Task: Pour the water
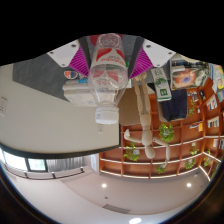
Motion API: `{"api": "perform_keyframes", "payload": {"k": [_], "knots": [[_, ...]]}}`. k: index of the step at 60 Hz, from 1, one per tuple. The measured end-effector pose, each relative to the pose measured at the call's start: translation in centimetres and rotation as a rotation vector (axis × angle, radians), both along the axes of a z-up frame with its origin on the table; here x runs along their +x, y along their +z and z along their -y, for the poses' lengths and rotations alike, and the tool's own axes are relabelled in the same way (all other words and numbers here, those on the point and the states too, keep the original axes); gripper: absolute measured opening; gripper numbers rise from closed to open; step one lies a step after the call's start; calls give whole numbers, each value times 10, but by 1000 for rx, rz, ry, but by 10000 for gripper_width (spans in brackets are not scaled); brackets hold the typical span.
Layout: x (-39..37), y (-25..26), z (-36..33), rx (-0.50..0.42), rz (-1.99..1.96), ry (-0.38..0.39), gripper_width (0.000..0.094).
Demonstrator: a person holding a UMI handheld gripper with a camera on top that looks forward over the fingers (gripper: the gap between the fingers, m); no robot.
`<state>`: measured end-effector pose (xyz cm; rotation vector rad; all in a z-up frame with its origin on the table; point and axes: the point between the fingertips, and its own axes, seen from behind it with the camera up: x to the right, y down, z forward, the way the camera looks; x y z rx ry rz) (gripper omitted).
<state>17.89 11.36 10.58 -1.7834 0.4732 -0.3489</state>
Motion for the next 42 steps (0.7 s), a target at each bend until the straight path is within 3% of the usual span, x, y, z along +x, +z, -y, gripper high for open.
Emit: {"api": "perform_keyframes", "payload": {"k": [5, 20, 33, 42], "knots": [[-14, -4, 6, -12, -17, 35, 884], [-63, -12, 73, -38, -35, 94, 884], [-118, 22, 161, 41, -73, 177, 888], [-137, 41, 210, 32, -27, 198, 884]]}}
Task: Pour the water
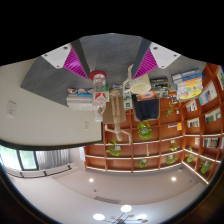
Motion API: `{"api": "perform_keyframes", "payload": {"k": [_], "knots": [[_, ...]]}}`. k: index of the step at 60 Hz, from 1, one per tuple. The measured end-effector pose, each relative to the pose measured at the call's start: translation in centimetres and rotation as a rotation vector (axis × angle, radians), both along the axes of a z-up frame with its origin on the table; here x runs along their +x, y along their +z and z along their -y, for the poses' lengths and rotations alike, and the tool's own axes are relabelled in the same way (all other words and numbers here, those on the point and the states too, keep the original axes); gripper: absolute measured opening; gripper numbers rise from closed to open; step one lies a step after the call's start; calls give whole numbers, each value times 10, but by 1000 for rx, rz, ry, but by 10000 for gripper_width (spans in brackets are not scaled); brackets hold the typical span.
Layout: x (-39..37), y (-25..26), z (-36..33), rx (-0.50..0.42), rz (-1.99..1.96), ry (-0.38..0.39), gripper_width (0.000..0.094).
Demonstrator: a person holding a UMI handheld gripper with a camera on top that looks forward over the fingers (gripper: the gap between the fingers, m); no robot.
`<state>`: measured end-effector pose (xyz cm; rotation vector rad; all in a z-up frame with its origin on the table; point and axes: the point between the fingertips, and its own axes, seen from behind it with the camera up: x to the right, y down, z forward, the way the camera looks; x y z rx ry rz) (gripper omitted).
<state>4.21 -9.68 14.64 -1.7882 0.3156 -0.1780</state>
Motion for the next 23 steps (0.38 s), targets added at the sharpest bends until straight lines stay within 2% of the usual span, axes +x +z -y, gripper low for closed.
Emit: {"api": "perform_keyframes", "payload": {"k": [12, 23], "knots": [[-24, 10, 31, -10, 12, 37, 882], [-48, 21, 38, 19, 38, 94, 875]]}}
